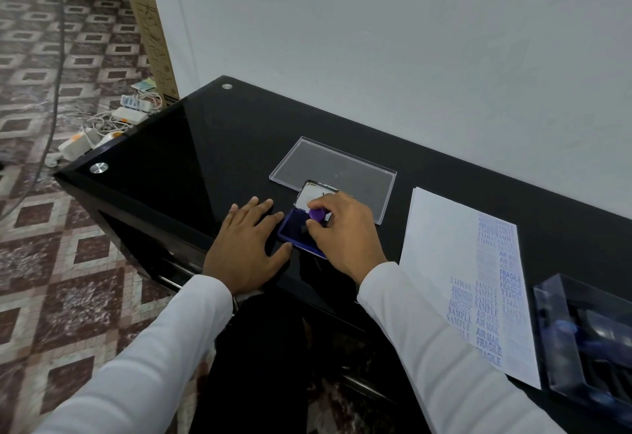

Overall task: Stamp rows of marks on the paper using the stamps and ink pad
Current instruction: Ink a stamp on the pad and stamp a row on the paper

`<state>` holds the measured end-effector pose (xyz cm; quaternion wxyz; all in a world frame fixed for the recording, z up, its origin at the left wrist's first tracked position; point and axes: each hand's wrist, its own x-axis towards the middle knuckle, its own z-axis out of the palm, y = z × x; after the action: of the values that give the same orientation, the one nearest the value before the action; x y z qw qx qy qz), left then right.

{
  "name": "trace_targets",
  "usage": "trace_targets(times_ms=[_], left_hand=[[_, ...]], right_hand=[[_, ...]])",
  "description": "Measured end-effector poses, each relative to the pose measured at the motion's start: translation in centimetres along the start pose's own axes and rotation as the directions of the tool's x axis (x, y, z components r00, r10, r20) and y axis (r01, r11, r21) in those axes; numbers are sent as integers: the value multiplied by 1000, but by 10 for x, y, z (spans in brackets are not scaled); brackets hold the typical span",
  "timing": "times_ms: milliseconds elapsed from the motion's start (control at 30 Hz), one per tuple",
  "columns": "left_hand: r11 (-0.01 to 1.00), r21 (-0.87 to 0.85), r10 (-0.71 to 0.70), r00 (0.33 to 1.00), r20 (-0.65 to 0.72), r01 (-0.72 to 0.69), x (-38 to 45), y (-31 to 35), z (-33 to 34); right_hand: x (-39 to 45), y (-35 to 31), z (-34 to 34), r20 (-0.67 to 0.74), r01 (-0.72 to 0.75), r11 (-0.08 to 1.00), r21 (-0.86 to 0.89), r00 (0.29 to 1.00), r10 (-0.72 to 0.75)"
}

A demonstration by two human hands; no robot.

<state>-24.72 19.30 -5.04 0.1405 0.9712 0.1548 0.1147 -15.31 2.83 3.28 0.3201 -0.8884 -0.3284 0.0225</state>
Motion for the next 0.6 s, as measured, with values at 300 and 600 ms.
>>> trace_targets(times_ms=[300,600], left_hand=[[1000,-2,5,1000,-8,-5,-1,-1,0],[1000,-10,-5,1000,7,5,0,1,-2]], right_hand=[[1,-1,-1,27,13,1000,-26,1000,-13],[1,-1,-2,39,28,996,-83,999,-24]])
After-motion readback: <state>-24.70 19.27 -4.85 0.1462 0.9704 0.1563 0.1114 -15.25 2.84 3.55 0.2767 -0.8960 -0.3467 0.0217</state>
